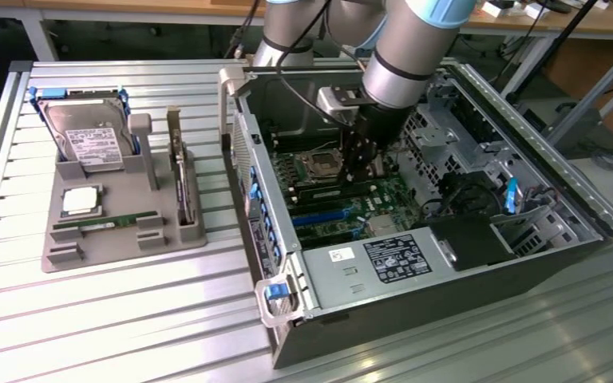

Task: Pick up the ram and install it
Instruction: 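Insert the ram into the slot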

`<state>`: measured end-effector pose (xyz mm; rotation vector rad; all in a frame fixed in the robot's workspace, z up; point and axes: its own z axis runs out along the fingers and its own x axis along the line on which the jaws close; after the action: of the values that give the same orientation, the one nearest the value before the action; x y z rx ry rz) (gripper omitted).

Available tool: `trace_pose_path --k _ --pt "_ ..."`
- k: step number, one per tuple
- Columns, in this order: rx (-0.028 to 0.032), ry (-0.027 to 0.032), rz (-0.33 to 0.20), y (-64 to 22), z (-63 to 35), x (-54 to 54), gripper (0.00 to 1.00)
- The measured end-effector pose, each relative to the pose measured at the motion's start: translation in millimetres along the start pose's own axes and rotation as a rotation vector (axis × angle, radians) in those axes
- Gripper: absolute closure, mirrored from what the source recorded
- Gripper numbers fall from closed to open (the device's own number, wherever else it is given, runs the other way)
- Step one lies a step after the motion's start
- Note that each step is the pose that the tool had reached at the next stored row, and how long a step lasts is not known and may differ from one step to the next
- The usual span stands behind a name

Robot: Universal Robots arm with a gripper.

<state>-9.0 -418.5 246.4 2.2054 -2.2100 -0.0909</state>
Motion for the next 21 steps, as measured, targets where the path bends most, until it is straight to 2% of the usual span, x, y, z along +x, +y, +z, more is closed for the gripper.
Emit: trace_pose_path --k 1,2,3,5,8,9,10,11,12,13,14,16,17,20,21 --pt "0.0004 0.0081 0.0 0.2 -3.1 -0.9 0.81" --pt "0.0004 0.0199 0.001 0.3 -5.6 -2.0 0.82" --pt "0.0004 0.0357 0.002 -0.3 -6.1 -2.7 0.9" --pt "-0.0059 0.0444 0.003 -10.1 -6.6 -2.7 0.9" --pt "-0.0253 0.0458 0.003 -41.0 -7.8 -2.8 0.9" --pt "-0.0343 0.0459 0.003 -54.1 -8.5 -2.9 0.9" --pt "-0.0377 0.0407 0.002 -60.6 -8.8 -2.8 0.9" --pt "-0.0387 -0.0099 -0.001 -68.7 -9.3 -2.6 0.9" --pt "-0.0391 -0.046 -0.004 -72.9 -9.6 -2.3 0.9" --pt "-0.0407 -0.0575 -0.005 -78.0 -9.9 -1.9 0.9" --pt "-0.0465 -0.0576 -0.005 -88.4 -10.4 -1.6 0.9" --pt "-0.0524 -0.0576 -0.004 -99.6 -11.0 -1.4 0.9" --pt "-0.0527 -0.0573 -0.004 -103.3 -13.5 -1.5 0.9" --pt "-0.0526 -0.0576 -0.004 -104.6 -37.1 -2.1 0.9" --pt "-0.0527 -0.0577 -0.004 -104.5 -40.2 -2.2 0.9"
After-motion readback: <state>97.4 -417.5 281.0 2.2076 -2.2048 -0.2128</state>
